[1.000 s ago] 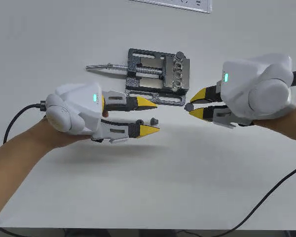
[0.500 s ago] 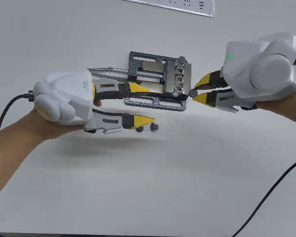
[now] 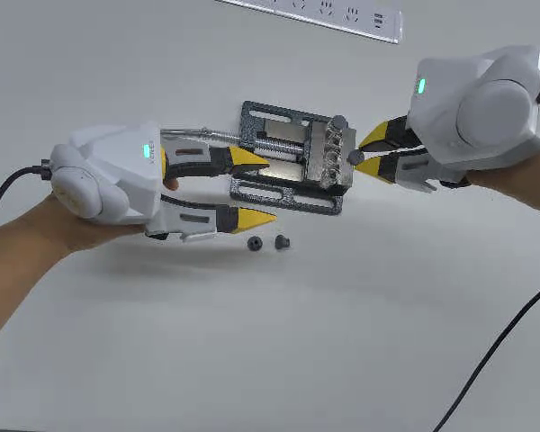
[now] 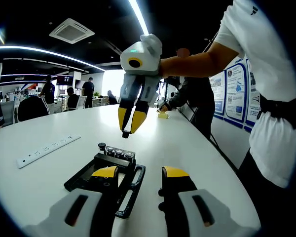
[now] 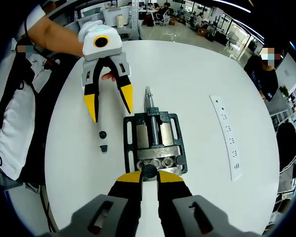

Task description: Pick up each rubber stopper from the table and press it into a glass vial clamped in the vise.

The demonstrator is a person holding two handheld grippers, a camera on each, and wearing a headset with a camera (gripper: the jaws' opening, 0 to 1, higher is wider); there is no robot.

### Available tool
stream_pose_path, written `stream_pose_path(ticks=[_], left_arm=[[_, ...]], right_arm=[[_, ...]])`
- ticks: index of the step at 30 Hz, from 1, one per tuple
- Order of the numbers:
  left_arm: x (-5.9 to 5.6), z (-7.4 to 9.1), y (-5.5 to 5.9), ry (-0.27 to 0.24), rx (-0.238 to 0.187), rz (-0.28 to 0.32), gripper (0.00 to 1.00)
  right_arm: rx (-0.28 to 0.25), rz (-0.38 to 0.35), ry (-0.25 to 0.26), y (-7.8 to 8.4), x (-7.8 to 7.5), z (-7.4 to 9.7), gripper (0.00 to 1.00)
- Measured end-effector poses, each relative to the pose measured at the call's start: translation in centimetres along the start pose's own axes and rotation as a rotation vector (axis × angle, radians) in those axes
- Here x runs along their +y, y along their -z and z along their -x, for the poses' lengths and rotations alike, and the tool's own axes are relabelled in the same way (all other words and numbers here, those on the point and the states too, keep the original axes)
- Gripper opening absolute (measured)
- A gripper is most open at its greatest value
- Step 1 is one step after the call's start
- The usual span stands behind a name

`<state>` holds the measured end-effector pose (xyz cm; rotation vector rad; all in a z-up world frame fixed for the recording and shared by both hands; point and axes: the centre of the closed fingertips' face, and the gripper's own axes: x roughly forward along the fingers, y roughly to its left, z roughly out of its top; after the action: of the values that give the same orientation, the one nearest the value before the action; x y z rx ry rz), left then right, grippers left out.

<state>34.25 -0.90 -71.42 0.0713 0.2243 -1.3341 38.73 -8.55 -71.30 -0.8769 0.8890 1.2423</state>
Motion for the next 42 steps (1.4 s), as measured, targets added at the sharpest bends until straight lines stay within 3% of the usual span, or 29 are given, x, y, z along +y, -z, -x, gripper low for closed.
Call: stream_pose_path(ticks=[11,42], left_arm=[[0.2,0.3,0.3,-0.008,0.002,0.010,0.32],[0.2,0.7,1.1,-0.002,0.004,0.022,0.31]], right_arm=[[0.009,-0.026,0.012,0.0,-1.9,-1.4,0.10],[0.069,-0.026,-0.006,0.5,-3.2,-3.4,0.10]])
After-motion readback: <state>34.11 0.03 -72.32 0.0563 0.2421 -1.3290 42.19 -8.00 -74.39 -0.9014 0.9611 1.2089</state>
